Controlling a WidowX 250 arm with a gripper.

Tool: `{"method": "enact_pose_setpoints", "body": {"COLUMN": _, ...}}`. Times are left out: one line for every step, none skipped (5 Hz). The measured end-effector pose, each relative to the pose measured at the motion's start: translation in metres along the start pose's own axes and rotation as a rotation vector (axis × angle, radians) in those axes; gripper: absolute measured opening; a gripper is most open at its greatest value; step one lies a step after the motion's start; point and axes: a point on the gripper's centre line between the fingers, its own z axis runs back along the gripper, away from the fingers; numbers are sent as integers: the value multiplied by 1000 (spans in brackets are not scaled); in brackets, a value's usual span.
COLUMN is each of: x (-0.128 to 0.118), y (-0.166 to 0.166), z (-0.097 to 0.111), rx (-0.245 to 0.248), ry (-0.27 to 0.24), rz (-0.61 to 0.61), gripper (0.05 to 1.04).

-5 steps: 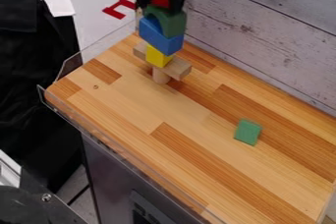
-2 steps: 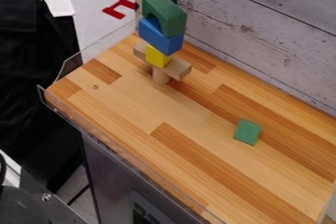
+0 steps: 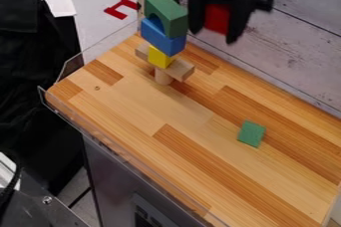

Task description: Putting the red cube to the right of the table

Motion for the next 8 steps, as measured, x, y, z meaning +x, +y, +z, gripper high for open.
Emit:
{"method": "enact_pose_setpoints", "body": {"x": -9, "y": -9, "z": -24, "rx": -5, "ry": 59, "rz": -12, "gripper": 592}}
{"method": "enact_pose_setpoints", "body": {"x": -20, "y": 2, "z": -60, "rx": 28, "ry": 77, "rz": 77, "gripper": 592}}
{"method": "enact_pose_setpoints", "body": {"x": -26, "y": 7, "z": -84, "rx": 27, "ry": 57, "rz": 120, "gripper": 592}}
{"method": "enact_pose_setpoints", "body": {"x": -25, "y": 5, "z": -94, "rx": -4, "ry": 26, "rz": 130, "gripper": 592}}
{"method": "enact_pose_setpoints", "body": {"x": -26, "y": 1, "z": -106, "rx": -30, "ry": 45, "rz": 118, "gripper": 592}}
{"method": "enact_pose_setpoints", "body": {"x": -25, "y": -3, "z": -121, "rx": -43, "ry": 86, "rz": 96, "gripper": 592}}
{"method": "enact_pose_setpoints", "body": {"x": -24, "y": -7, "z": -134, "rx": -46, "ry": 106, "rz": 75, "gripper": 592}}
{"method": "enact_pose_setpoints", "body": {"x": -18, "y": -7, "z": -146, "rx": -42, "ry": 145, "rz": 42, "gripper": 592}}
